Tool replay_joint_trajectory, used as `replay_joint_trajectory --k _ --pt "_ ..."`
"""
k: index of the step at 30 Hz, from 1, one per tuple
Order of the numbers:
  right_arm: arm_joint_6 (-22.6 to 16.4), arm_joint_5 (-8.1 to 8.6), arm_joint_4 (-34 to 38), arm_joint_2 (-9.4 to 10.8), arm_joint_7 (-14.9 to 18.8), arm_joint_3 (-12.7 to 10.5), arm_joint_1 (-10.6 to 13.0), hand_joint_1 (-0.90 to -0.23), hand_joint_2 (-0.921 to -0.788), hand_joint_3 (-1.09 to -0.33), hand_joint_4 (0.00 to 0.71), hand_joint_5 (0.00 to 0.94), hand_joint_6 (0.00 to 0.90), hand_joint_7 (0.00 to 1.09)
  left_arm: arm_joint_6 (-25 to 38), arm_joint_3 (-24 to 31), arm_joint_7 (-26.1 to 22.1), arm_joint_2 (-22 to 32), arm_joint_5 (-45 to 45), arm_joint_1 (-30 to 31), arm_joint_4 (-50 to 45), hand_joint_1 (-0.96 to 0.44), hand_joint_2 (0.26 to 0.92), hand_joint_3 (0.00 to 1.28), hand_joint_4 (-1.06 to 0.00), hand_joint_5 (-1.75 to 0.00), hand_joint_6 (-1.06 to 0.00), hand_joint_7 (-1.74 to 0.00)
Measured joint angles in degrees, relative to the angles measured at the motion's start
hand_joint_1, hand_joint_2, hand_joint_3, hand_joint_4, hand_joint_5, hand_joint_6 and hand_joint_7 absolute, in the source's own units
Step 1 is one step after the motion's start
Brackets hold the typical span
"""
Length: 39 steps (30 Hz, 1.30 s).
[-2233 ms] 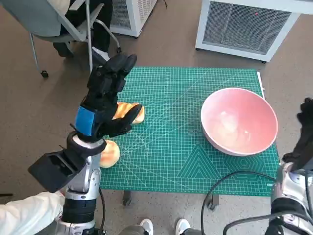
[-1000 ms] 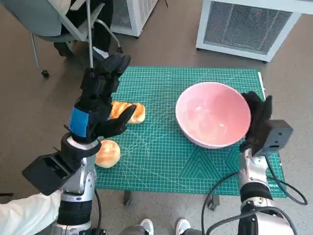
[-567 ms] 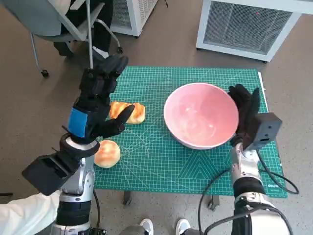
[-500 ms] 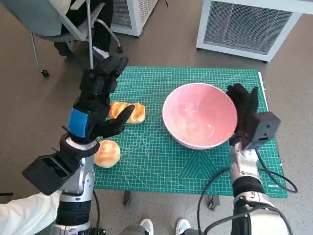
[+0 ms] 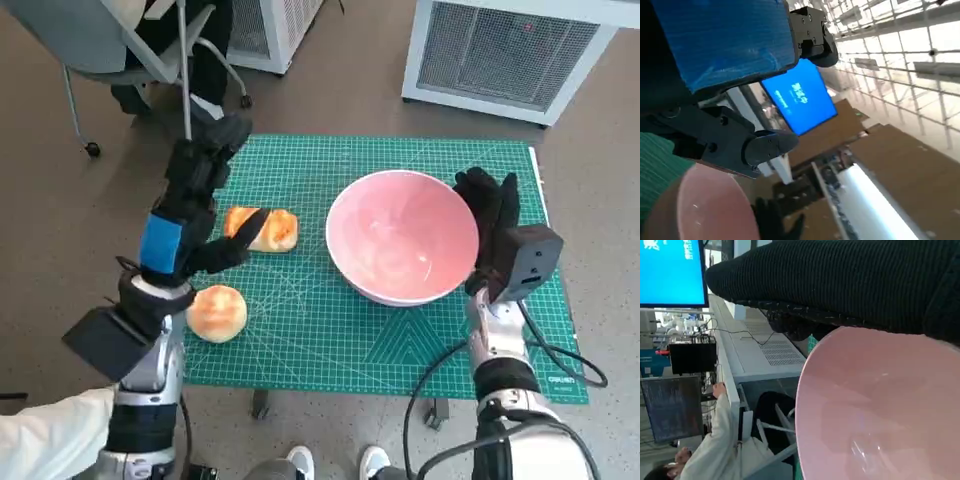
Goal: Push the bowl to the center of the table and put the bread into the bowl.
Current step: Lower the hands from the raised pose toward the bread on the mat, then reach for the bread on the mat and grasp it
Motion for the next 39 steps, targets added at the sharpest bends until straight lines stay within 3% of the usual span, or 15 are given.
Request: replay_joint_trajectory --k 9,15,20,26,29,34,39 --pt "-2.1 0.15 -3.3 -2.4 0.3 -0.7 0.0 -0.292 -0.921 -0.526 0.427 0.011 0.183 0.57 3.2 -1.9 1.3 7.3 11.5 -3.2 2.4 -0.28 0.909 0.21 -0.1 -0.2 -0.01 -0.58" --pt "-7.4 0.02 -13.6 -3.0 -0.4 -0.5 1.7 -0.296 -0.921 -0.51 0.425 0.008 0.18 0.59 11.6 -6.3 -3.2 15.4 20.9 -7.8 2.6 -0.28 0.903 0.03 -0.16 -0.03 -0.2 -0.23" --pt "-13.1 -0.3 -25.0 -3.4 -0.6 0.4 5.0 -0.335 -0.921 -0.486 0.422 0.005 0.183 0.6 16.9 -10.2 -6.5 18.5 25.3 -12.9 4.7 -0.2 0.841 0.0 -0.17 0.0 -0.3 -0.09" --pt "-17.4 -0.34 -38.4 -3.2 1.0 2.6 9.6 -0.369 -0.921 -0.48 0.426 0.006 0.191 0.6 21.4 -15.2 -11.4 19.3 28.7 -17.9 9.0 -0.03 0.796 0.0 -0.19 -0.01 -0.36 -0.05" --pt "-18.2 -0.63 -44.6 -3.2 1.3 3.6 11.8 -0.377 -0.921 -0.496 0.429 0.007 0.194 0.61 24.5 -18.4 -15.0 19.4 30.9 -20.2 11.0 0.03 0.792 0.0 -0.2 -0.01 -0.38 -0.04" --pt "-18.6 -2.46 -52.7 -3.7 1.7 4.8 14.9 -0.39 -0.921 -0.511 0.435 0.009 0.188 0.61 29.3 -23.9 -20.6 19.4 35.4 -24.0 14.4 0.06 0.789 0.0 -0.21 -0.01 -0.4 -0.03" --pt "-17.6 -2.48 -58.6 -4.2 2.4 5.8 17.5 -0.421 -0.921 -0.507 0.438 0.009 0.186 0.62 31.6 -28.0 -23.1 18.8 39.2 -27.4 17.5 0.04 0.785 0.0 -0.22 0.0 -0.41 -0.03"
